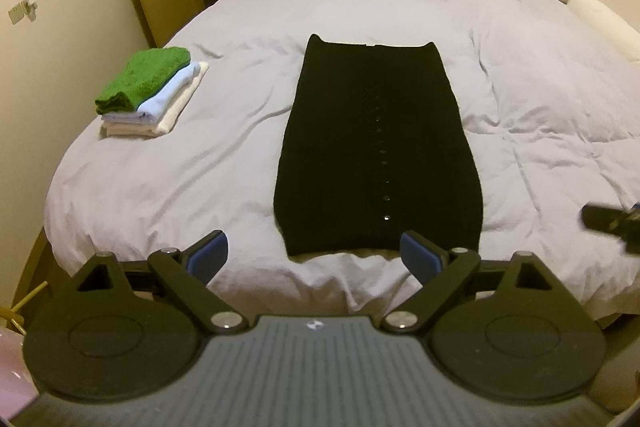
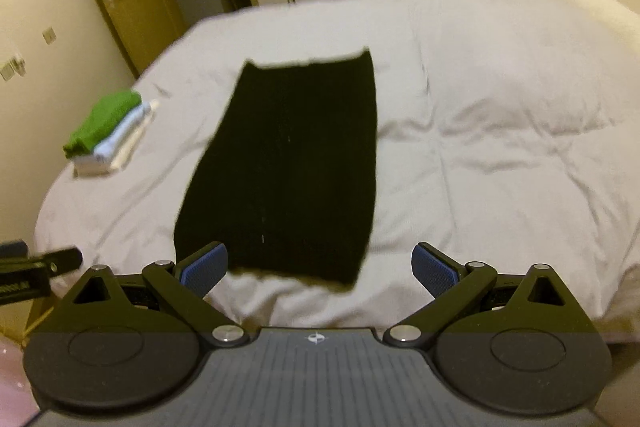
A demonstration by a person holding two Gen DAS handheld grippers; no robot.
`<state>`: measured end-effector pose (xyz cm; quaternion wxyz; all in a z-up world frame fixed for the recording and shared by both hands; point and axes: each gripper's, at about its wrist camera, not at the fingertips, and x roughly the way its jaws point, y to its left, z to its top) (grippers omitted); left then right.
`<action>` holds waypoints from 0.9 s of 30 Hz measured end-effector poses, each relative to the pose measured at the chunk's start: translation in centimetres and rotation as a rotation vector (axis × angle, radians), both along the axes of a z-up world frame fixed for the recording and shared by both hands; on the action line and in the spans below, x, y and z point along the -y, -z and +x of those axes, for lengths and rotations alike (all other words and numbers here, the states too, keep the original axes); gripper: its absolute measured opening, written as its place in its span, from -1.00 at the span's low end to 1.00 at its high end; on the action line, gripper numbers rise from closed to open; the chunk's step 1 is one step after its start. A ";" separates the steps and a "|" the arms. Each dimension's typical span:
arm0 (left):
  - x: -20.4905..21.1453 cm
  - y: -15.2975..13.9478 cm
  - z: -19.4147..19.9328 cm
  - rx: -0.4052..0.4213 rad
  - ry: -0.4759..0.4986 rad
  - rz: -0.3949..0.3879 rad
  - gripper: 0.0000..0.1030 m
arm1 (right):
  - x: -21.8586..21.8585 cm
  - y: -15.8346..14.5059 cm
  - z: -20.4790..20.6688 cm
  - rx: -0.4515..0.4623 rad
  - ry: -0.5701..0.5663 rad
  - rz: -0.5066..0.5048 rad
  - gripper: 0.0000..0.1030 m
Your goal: Fold clothes
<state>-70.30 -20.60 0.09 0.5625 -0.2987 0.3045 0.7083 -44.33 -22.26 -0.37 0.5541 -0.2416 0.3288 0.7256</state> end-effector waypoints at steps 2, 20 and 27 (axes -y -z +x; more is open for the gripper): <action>-0.6 0.8 -0.6 0.000 0.017 -0.004 0.78 | -0.1 0.1 0.1 -0.011 -0.007 0.056 0.95; -9.1 20.5 -5.9 -0.146 0.406 -0.079 0.66 | -7.3 21.4 -6.3 0.190 -0.095 0.038 0.77; -9.2 25.7 -9.6 -0.171 0.536 0.048 0.50 | -5.4 25.0 -7.2 0.244 -0.078 0.215 0.77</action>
